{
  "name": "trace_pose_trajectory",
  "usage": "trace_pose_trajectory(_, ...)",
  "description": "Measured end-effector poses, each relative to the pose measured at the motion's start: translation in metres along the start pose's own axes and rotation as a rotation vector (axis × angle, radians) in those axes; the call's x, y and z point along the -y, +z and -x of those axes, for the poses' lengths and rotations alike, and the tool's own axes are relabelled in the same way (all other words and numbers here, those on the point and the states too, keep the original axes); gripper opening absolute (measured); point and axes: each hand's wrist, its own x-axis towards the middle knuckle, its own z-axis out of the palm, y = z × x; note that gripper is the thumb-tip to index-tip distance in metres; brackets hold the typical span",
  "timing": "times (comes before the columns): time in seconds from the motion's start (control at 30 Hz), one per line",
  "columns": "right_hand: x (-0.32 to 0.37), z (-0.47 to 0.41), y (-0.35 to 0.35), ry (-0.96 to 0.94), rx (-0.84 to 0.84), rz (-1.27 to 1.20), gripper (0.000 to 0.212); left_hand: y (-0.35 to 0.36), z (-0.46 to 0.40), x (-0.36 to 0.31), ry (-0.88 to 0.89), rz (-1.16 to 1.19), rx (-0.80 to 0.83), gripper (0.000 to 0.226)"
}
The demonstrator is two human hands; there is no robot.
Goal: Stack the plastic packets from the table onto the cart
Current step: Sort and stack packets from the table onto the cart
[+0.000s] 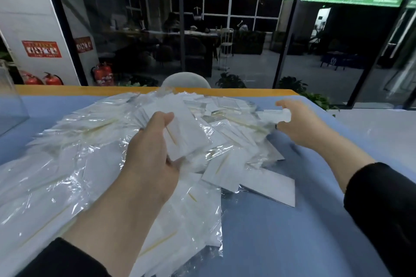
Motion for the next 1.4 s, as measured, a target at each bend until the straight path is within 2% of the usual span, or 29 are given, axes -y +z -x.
trace_pose_trajectory(0.13,-0.024,-0.023,0.011,-0.035,0.109,0.063,0.053,0.003,0.003,0.001,-0.041,-0.041,0.125,0.028)
trace_pose_trajectory(0.23,-0.045,-0.037,0.024,0.023,0.100,-0.029,0.079,0.003,0.006,0.003,-0.073,-0.074,0.198,0.032)
trace_pose_trajectory(0.3,-0.055,-0.049,0.029,0.027,0.089,-0.055,0.082,0.007,0.007,0.004,-0.097,-0.069,0.236,0.034)
trace_pose_trajectory(0.4,-0.063,-0.063,0.036,0.011,0.099,0.058,0.066,0.014,0.005,0.008,-0.109,-0.087,0.236,0.035)
trace_pose_trajectory(0.57,-0.062,-0.077,0.042,0.007,0.003,0.169,0.040,0.012,0.002,0.016,-0.037,-0.116,0.250,0.035)
trace_pose_trajectory(0.77,-0.062,-0.078,0.042,-0.025,-0.151,0.310,0.027,0.008,-0.003,0.016,0.005,-0.146,0.266,0.036)
trace_pose_trajectory(0.9,-0.051,-0.061,0.025,-0.037,-0.189,0.277,0.024,0.007,-0.003,0.017,0.011,-0.157,0.238,0.037)
trace_pose_trajectory(1.0,-0.030,-0.039,0.001,-0.013,-0.234,0.081,0.022,0.008,0.000,0.015,0.001,-0.171,0.229,0.036)
trace_pose_trajectory(1.1,0.001,-0.012,-0.033,-0.002,-0.332,-0.297,0.021,0.011,0.003,0.012,-0.027,-0.178,0.221,0.032)
trace_pose_trajectory(1.2,0.038,0.018,-0.062,0.001,-0.359,-0.703,0.014,0.012,0.004,0.010,0.036,-0.206,0.196,0.029)
trace_pose_trajectory(1.3,0.069,0.044,-0.067,0.018,-0.113,-1.155,0.008,0.012,0.001,0.008,0.136,-0.203,0.114,0.025)
trace_pose_trajectory(1.4,0.093,0.066,-0.045,0.057,0.111,-1.285,0.007,0.012,0.000,0.008,0.163,-0.235,0.066,0.022)
